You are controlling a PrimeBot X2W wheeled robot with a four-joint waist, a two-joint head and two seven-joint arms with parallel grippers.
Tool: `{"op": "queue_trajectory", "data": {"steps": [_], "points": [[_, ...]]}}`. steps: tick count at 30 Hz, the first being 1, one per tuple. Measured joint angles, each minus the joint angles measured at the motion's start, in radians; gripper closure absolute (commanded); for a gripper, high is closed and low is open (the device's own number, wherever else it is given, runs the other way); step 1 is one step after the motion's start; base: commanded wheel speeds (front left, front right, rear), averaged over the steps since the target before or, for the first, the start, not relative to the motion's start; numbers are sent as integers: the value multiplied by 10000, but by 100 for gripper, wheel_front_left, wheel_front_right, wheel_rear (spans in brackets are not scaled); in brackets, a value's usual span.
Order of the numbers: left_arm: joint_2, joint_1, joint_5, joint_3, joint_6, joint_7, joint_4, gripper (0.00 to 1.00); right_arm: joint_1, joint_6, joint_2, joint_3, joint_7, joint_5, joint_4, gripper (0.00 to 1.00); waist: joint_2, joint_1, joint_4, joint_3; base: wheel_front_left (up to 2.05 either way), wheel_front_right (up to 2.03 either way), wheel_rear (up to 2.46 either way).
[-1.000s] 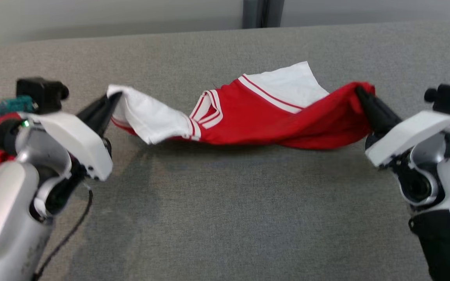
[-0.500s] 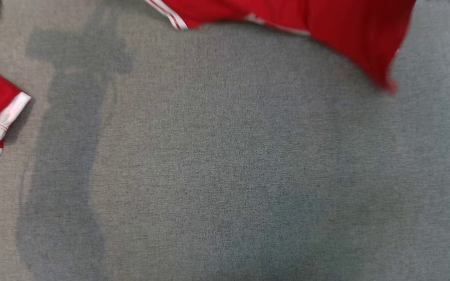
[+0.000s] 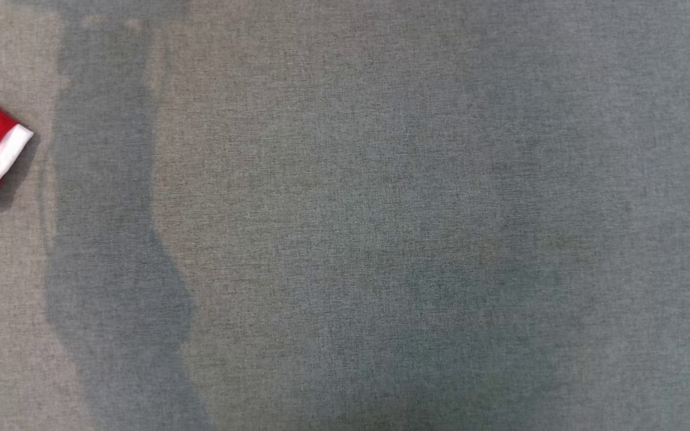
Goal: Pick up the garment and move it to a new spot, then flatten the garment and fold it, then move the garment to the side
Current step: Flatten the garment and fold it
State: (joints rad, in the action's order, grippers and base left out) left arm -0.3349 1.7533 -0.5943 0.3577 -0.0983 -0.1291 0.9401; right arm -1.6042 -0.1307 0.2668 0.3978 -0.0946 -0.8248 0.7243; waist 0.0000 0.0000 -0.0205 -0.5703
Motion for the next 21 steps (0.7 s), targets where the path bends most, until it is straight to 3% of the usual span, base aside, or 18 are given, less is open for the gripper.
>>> {"op": "queue_trajectory", "data": {"steps": [6,9,11,14,21], "points": [[284,282,-52,357,-244,345,957,100,-81,0,309,1081,-113,-713,422,100,0,0,122,176,0,0,0],[286,-15,17,1003,-299,203,1106,100,510,0,541,1693,19,-1152,520,100,0,0,179,378,0,0,0],[274,-668,-142,1620,-314,-153,915,100,1237,0,704,2125,155,-1453,554,100,0,0,207,608,0,0,0],[211,-1978,-1292,2194,-316,-1114,299,100,2329,0,999,2677,380,-2025,449,100,0,0,235,1058,0,0,0],[-1331,-5091,-3879,3110,-318,-3440,-1814,100,5205,0,1848,3946,1158,-3555,-748,100,1,0,257,2434,0,0,0]]}}
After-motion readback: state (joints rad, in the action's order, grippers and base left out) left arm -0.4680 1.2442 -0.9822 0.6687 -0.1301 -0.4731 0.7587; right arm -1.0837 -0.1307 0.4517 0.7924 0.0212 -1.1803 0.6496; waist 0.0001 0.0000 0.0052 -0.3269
